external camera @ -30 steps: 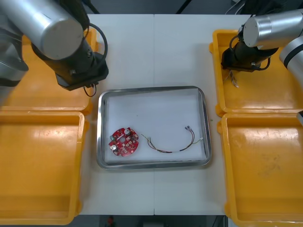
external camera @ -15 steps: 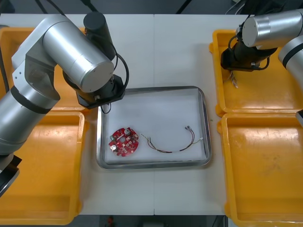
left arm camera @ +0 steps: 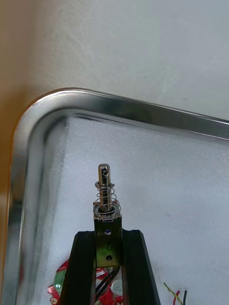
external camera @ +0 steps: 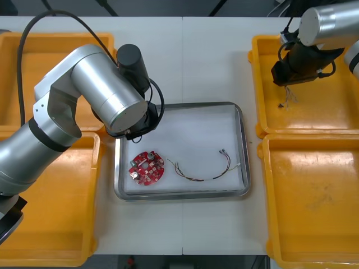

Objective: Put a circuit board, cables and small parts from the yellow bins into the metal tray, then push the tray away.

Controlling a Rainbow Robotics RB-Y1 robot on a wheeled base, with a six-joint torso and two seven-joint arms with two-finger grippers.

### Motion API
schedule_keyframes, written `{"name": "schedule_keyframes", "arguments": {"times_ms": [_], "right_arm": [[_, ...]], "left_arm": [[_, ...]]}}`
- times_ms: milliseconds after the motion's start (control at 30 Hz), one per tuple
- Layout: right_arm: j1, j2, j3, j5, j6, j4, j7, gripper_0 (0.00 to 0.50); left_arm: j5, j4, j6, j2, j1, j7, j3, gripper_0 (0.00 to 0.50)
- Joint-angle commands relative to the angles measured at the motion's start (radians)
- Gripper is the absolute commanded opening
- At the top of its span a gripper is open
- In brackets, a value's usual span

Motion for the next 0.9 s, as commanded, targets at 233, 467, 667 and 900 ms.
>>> {"name": "schedule_keyframes", "arguments": {"times_ms": [233, 467, 667, 900], "right_arm": [[-0.024, -0.12, -0.155, -0.031, 0.223, -0.153, 0.197, 0.0], [-0.023, -0.172, -0.18, -0.071, 0.39, -0.273, 0.26, 0.0], [0.022, -0.2, -0.209, -0.121, 0.469, -0.402, 0.254, 0.0], [0.079, -0.2, -0.263, -0.127, 0.572, -0.551, 0.251, 0.0]], "left_arm": [[-0.045, -0.004, -0.045, -0.014, 0.044, 0.071, -0.041, 0.0], [-0.052, 0.042, -0.114, -0.011, 0.044, 0.069, -0.08, 0.001], [-0.07, 0.047, -0.131, -0.011, 0.044, 0.069, -0.098, 0.002], [-0.076, 0.049, -0.131, -0.007, 0.045, 0.068, -0.106, 0.046]]}}
